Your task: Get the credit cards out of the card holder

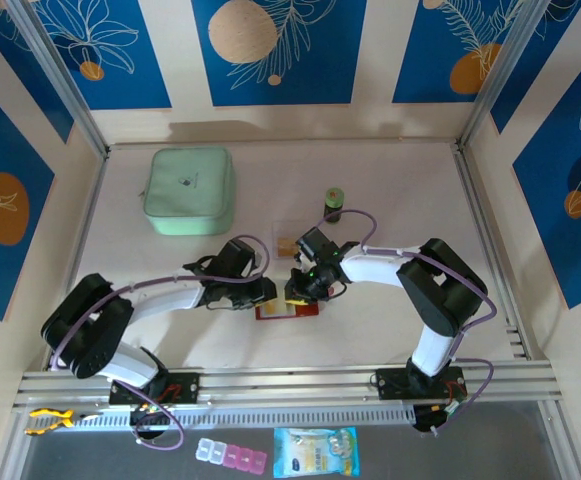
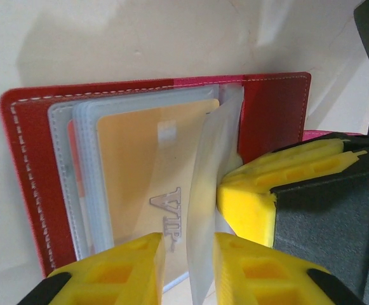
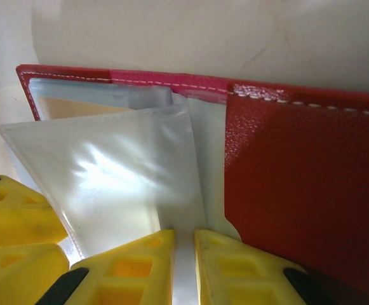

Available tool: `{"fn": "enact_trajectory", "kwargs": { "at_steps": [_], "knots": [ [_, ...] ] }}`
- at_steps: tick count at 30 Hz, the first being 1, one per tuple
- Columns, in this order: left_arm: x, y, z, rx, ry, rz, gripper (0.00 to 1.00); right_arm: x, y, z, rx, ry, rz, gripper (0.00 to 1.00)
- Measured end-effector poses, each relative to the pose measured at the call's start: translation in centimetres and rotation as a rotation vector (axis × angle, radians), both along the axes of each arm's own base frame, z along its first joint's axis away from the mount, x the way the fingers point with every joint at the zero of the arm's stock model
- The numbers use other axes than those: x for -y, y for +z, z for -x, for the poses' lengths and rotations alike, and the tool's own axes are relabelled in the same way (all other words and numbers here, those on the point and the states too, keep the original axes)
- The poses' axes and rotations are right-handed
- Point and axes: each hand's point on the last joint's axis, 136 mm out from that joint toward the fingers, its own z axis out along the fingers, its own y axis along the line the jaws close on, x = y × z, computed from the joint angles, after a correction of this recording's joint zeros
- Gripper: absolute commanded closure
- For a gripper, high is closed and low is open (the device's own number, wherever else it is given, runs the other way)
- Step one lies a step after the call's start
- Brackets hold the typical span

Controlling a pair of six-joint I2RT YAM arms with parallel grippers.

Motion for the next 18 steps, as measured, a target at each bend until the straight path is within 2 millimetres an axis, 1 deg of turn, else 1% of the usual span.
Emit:
{"fn": "enact_trajectory", "kwargs": {
  "at_steps": [2,6,9,11,14,18],
  "knots": [
    [0.3,-0.1,0.0,-0.001,-0.002,0.008,0.75,0.0,0.1,0.0,0.002,0.0,-0.002,0.82],
    [0.8,-0.1,-0.1,-0.007,0.0,0.026,0.8,0.1,0.2,0.1,0.005,0.0,-0.004,0.82],
    [1.0,-0.2,-0.1,-0.01,-0.004,0.027,0.8,0.2,0.5,0.2,0.006,-0.004,-0.005,0.79],
    [1.0,-0.2,-0.1,-0.01,-0.002,0.029,0.8,0.3,1.0,0.2,0.012,-0.008,-0.008,0.77],
    [1.2,0.0,-0.2,-0.005,-0.005,0.033,0.8,0.4,2.3,0.1,0.038,-0.011,-0.023,0.74],
    [1.7,0.7,-0.6,0.009,-0.007,0.046,0.81,0.8,3.9,0.2,0.056,-0.026,-0.03,0.73]
  ]
}}
